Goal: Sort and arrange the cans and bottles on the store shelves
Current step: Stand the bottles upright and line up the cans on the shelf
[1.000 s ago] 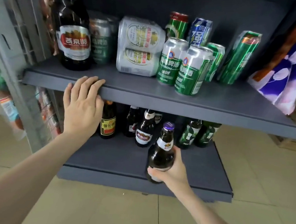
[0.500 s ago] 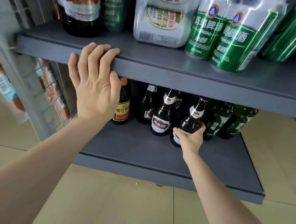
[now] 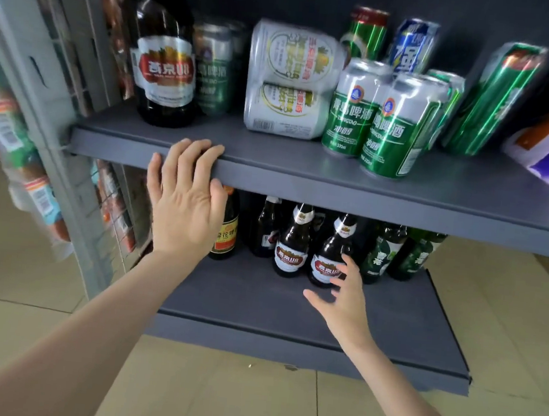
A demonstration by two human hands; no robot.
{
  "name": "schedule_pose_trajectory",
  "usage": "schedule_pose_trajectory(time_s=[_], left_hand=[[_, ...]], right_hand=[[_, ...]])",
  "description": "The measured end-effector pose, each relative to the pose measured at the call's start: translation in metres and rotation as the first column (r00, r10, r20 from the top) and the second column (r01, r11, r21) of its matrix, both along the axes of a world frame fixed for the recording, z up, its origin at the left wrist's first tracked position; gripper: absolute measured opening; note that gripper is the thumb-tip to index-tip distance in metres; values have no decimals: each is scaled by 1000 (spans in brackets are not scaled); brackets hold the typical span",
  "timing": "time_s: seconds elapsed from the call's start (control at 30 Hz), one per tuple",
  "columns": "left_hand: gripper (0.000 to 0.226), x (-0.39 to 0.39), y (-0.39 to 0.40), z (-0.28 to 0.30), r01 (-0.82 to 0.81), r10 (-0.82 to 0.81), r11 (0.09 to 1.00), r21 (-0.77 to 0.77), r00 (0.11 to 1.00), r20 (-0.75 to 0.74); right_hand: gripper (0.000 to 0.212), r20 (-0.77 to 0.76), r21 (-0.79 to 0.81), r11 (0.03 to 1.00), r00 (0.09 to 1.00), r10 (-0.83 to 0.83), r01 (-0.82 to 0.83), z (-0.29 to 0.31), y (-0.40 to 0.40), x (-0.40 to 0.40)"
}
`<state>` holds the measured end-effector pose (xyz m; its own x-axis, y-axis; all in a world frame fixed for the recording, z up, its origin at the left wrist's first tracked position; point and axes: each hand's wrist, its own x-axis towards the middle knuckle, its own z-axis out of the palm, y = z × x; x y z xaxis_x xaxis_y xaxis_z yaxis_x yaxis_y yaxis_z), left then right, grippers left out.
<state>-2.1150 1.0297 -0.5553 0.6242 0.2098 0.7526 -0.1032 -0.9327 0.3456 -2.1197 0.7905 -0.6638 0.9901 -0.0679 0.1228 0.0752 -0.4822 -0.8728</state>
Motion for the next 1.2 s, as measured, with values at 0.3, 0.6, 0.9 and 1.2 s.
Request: schedule_pose_trajectory(time_s=[0.3, 0.6, 0.9, 1.2], left_hand=[[60, -32, 60, 52, -8, 39, 993, 116, 963, -266], [67, -30, 110, 96, 100, 120, 959, 266, 707, -697], [58, -22, 114, 106, 81, 94, 976, 202, 680, -727], [58, -23, 118, 96, 83, 120, 967, 241, 686, -718]], right_hand=[[78, 281, -205, 952, 918, 281, -229, 165, 11, -54], [90, 299, -153, 905, 855, 425, -396, 248, 161, 43], [99, 304, -130, 967, 919, 250, -220, 267, 259, 96], [83, 408, -111, 929, 836, 367, -354, 278, 208, 55]])
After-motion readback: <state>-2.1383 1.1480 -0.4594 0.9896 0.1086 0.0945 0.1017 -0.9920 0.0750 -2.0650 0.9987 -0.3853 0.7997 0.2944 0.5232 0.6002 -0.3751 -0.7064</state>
